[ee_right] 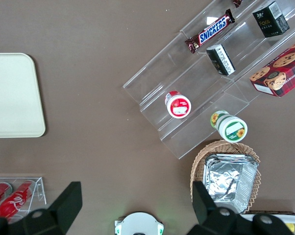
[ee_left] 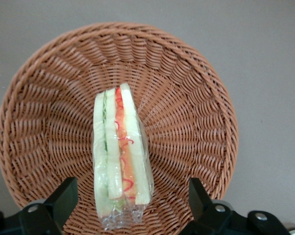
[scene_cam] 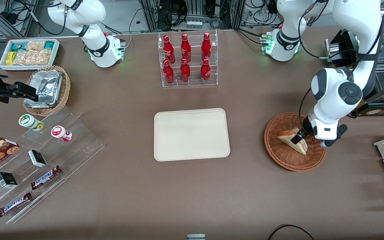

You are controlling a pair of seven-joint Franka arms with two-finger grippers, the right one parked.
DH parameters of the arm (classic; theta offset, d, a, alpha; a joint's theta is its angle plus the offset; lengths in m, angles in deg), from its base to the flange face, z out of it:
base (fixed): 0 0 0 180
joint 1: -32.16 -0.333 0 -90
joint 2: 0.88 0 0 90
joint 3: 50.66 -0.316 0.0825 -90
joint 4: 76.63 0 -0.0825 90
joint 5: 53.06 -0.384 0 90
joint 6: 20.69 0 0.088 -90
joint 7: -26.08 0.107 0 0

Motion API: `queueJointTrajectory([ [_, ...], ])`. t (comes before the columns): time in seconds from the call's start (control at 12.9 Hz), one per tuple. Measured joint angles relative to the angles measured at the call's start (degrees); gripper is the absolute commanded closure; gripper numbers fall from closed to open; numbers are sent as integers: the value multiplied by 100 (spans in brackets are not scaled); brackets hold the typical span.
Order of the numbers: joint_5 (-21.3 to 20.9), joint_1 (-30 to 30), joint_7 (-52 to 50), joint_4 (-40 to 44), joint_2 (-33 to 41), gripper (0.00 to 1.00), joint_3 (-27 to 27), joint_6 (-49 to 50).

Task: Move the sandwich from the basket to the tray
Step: 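Lower the left gripper and close it on the wrapped sandwich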

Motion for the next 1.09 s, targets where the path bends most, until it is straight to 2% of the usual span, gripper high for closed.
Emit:
queueJointTrajectory([
  [0.78, 4, 51, -28, -166, -251, 1, -10, -200],
  [0.85, 4, 50, -32, -172, -268, 14, -12, -200],
  [1.01, 6, 50, -42, -183, -297, 67, -16, -200],
  [1.09, 7, 50, -58, -187, -318, 88, -21, -201],
])
